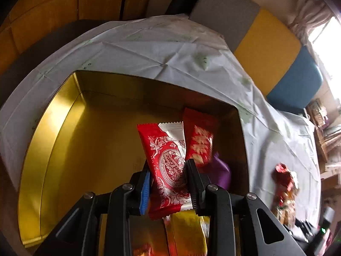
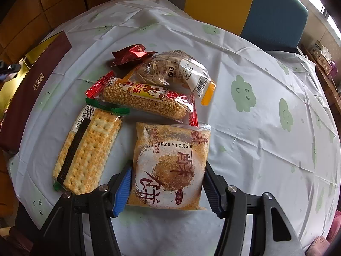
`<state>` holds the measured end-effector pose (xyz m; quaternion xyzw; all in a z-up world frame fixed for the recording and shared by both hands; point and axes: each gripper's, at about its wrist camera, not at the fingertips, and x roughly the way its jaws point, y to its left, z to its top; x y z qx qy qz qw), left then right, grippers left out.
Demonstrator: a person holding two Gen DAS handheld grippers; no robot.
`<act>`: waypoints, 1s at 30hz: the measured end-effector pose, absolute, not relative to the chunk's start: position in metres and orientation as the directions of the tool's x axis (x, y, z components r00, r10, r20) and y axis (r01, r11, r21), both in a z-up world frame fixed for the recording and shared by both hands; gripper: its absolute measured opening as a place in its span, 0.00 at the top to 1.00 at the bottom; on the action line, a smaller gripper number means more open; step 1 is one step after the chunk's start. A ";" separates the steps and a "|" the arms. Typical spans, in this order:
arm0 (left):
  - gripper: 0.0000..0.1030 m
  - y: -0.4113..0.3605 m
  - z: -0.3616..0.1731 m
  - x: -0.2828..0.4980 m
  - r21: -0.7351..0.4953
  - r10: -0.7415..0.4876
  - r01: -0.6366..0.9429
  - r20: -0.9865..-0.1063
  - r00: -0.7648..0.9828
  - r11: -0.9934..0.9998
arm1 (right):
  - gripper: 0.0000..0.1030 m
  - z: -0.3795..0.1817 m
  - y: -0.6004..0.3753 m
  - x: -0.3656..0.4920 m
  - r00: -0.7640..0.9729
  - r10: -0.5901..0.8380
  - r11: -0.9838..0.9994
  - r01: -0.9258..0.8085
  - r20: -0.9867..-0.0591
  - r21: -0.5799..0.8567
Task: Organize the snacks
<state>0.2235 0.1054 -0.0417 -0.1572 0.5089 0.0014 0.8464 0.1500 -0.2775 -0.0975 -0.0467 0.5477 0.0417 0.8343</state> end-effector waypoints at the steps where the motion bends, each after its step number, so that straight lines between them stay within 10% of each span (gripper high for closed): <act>1: 0.70 0.103 -0.044 0.230 -0.261 -0.155 -0.158 -0.861 0.484 0.952 | 0.40 -0.098 -0.277 0.150 0.398 0.017 0.992 -0.122 -0.917 -0.035; 8: 0.51 0.105 -0.062 0.254 -0.269 -0.156 -0.194 -0.875 0.458 0.944 | 0.40 -0.099 -0.276 0.150 0.395 0.023 0.992 -0.124 -0.919 -0.028; 30: 0.51 0.069 0.001 0.089 -0.103 -0.038 -0.066 -0.774 0.632 0.993 | 0.40 -0.098 -0.271 0.145 0.427 -0.014 0.987 -0.136 -0.904 -0.079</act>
